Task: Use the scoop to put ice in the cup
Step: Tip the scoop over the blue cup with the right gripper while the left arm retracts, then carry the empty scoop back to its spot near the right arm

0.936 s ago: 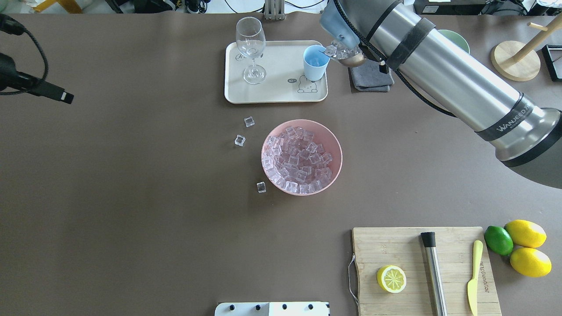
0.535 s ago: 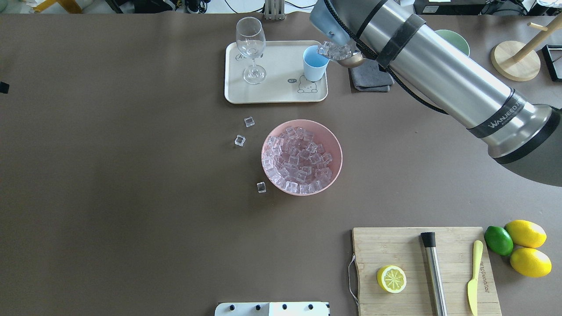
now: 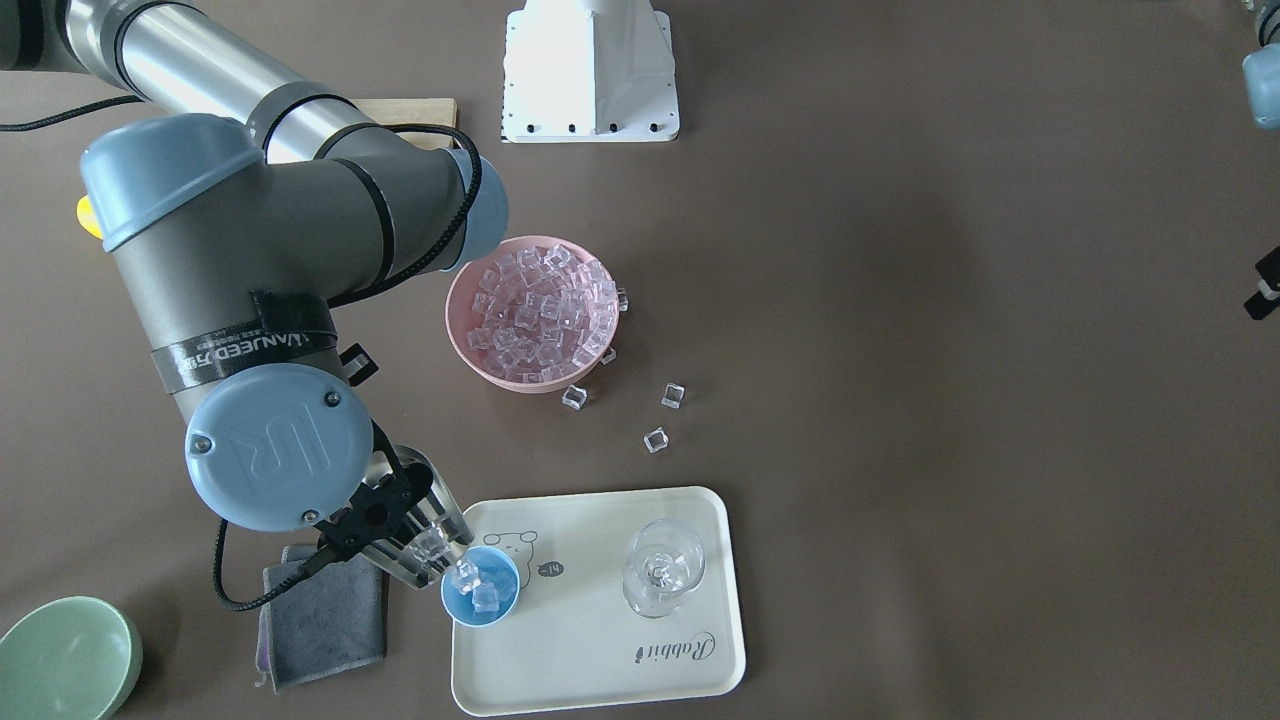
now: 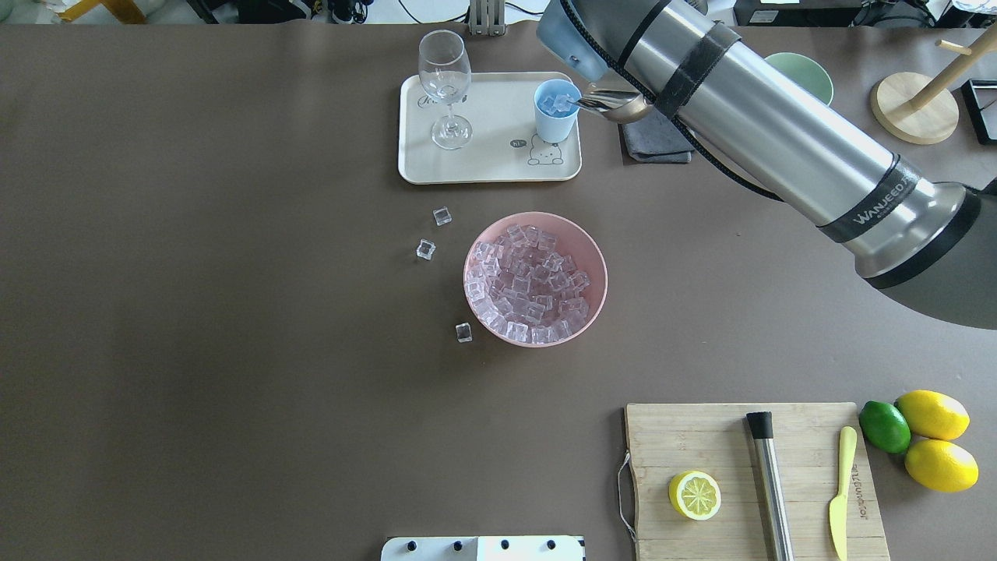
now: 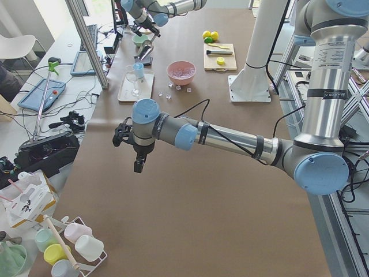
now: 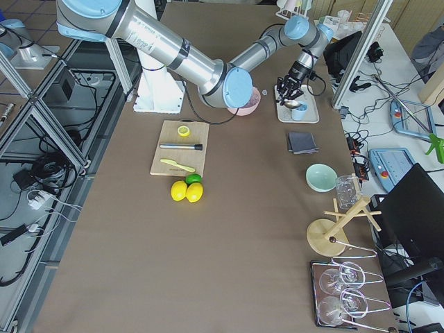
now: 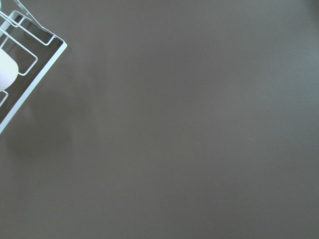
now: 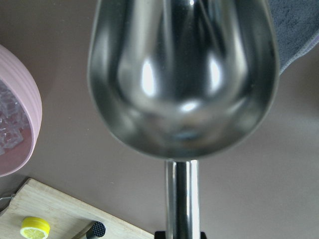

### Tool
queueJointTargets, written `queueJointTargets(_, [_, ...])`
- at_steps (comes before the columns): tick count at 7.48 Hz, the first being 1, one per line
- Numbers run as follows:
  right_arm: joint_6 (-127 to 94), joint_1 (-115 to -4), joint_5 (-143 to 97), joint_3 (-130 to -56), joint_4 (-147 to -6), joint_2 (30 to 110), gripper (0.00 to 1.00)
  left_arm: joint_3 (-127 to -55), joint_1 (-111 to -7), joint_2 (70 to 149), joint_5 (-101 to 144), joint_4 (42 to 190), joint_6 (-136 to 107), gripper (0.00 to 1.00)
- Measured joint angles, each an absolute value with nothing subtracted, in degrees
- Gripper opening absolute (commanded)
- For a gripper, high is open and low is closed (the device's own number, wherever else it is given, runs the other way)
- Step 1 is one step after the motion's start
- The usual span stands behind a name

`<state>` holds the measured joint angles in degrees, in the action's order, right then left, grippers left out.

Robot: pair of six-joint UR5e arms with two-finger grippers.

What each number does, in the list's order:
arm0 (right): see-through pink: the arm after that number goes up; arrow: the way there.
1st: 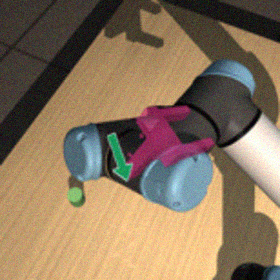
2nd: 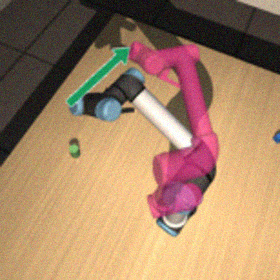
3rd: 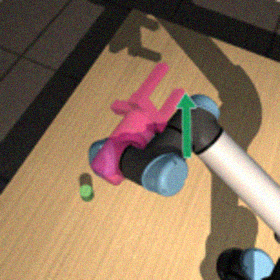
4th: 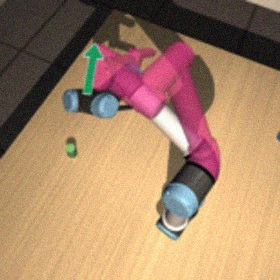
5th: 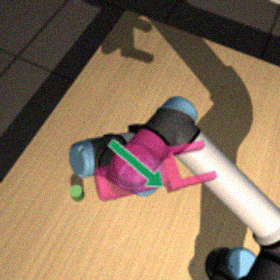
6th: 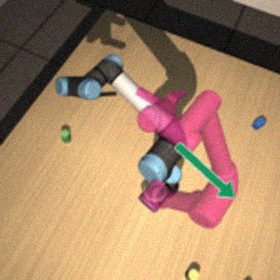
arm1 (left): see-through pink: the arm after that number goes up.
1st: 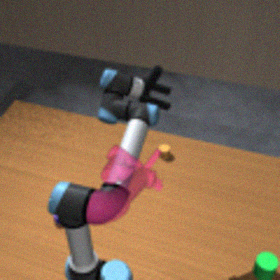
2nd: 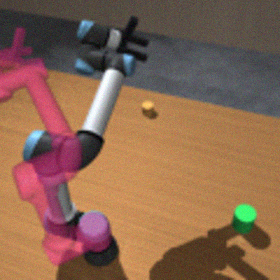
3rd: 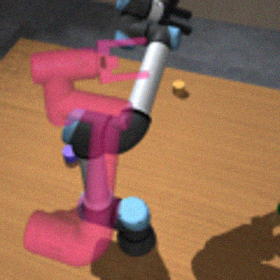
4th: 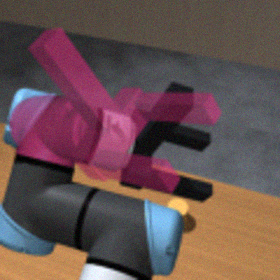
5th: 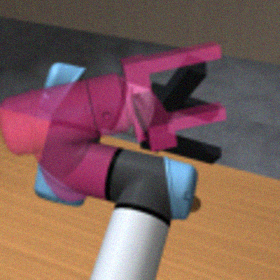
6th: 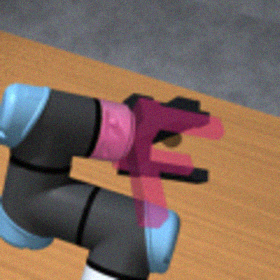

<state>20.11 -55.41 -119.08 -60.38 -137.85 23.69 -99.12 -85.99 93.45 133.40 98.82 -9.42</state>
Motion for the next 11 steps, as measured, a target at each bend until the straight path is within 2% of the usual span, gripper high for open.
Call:
queueJointTargets(2, [20.4, -55.4, -118.7, -61.4, -138.3, 23.9, 0.0, -99.1, -87.8, 91.7, 130.4, 96.8, -2.7, 0.99])
queueJointTargets(4, [19.9, -55.4, -119.1, -70.1, -139.5, 28.4, 0.0, -98.1, -87.6, 87.8, 127.7, 96.6, -0.9, 0.99])
queueJointTargets(7, [12.0, -57.8, -121.9, -96.4, -138.7, 48.0, 0.0, -96.4, -87.0, 86.7, 127.3, 96.7, 0.2, 0.99])
queueJointTargets(9, [8.6, -61.2, -125.5, -107.2, -133.7, 61.7, 0.0, -96.6, -86.9, 87.3, 127.5, 96.4, 0.3, 0.99])
queueJointTargets(11, [-3.2, -63.8, -128.7, -111.9, -125.9, 73.0, 0.0, -97.4, -87.1, 87.5, 127.7, 96.3, 0.3, 0.99])
